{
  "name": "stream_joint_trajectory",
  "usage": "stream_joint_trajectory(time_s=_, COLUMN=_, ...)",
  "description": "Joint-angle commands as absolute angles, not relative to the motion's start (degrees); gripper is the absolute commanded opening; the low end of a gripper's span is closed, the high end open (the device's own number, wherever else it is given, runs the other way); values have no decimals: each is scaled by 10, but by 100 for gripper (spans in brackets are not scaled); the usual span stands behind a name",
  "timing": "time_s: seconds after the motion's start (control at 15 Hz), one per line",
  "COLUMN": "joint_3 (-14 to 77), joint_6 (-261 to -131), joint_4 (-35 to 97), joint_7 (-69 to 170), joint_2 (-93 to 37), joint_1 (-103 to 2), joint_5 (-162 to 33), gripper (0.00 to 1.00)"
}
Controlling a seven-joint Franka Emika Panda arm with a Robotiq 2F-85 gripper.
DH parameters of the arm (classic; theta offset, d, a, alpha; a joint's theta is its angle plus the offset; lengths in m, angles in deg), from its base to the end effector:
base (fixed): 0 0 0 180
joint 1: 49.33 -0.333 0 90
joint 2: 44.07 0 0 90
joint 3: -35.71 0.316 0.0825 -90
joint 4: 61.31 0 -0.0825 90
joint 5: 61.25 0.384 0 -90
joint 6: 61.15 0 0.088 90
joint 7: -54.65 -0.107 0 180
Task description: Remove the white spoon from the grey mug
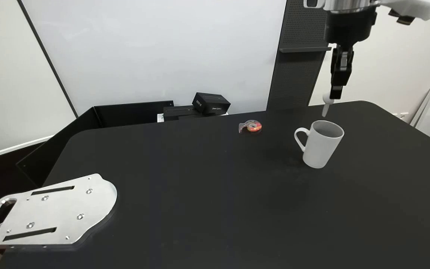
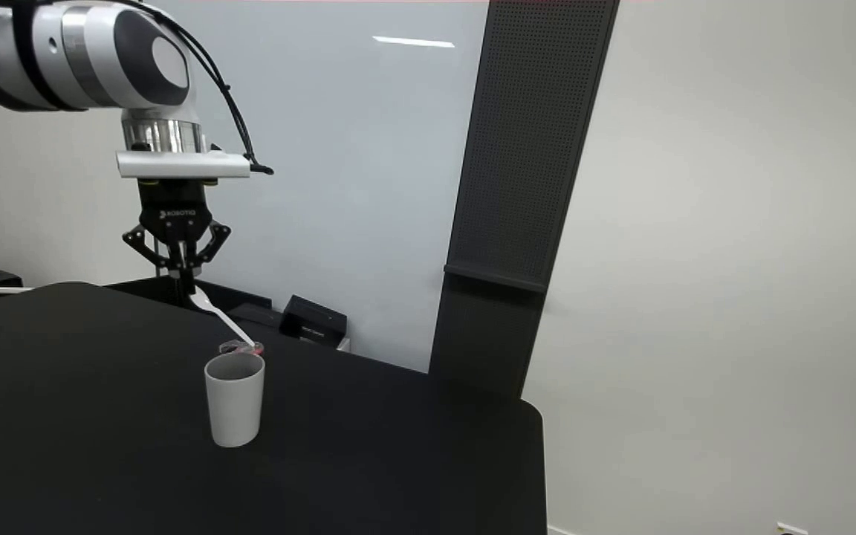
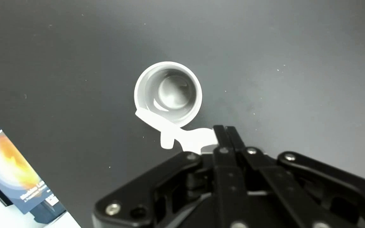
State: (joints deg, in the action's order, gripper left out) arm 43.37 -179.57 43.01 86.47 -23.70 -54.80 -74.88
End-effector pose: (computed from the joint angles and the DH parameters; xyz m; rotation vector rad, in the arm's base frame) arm 0.6142 0.1251 0.3363 2.6977 1.3085 -0.1918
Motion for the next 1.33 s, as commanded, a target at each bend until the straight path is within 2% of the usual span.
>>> stream_joint_trajectory(time_s=0.0, joint_3=443, joint_6=-1740, joint_4=381, joint_7=885, joint_2=-241, joint_1=-542, joint_5=-720, gripper=1)
stream_joint_trajectory(time_s=0.47, joint_3=439, joint_6=-1583, joint_4=363, joint_7=833, joint_2=-228, joint_1=-581, joint_5=-774, gripper=1)
stream_joint_trajectory(time_s=0.67, joint_3=441, joint_6=-1554, joint_4=378, joint_7=804, joint_2=-214, joint_1=-590, joint_5=-785, gripper=1)
stream_joint_trajectory(time_s=0.87, joint_3=440, joint_6=-1569, joint_4=395, joint_7=780, joint_2=-194, joint_1=-590, joint_5=-779, gripper=1)
stream_joint_trajectory(time_s=1.27, joint_3=427, joint_6=-1684, joint_4=428, joint_7=685, joint_2=-160, joint_1=-598, joint_5=-801, gripper=1)
